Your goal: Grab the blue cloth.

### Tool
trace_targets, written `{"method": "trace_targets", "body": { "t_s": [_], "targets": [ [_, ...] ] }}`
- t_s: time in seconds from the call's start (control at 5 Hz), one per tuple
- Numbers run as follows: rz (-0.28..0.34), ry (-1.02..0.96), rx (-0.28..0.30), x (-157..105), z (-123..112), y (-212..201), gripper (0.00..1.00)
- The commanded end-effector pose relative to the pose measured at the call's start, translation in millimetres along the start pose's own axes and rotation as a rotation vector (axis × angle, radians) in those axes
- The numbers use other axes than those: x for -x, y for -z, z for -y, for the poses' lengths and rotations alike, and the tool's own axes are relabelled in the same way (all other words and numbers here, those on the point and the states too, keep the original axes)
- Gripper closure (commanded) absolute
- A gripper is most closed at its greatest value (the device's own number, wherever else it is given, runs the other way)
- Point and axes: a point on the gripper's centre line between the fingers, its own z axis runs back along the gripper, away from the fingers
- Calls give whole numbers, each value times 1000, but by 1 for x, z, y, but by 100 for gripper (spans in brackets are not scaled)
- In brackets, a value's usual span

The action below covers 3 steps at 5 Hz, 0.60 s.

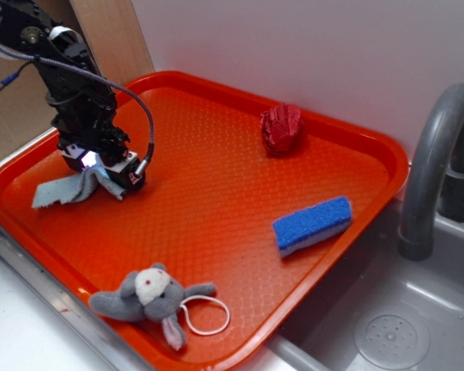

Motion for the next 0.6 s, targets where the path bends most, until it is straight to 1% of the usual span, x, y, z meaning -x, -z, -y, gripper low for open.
{"method": "trace_targets", "body": {
  "t_s": [0.0, 0.2, 0.4],
  "targets": [
    [-22, 58, 35, 8, 1, -25, 100],
    [10, 121, 101, -13, 15, -74, 100],
    [33, 170, 131, -26, 32, -121, 100]
  ]
}}
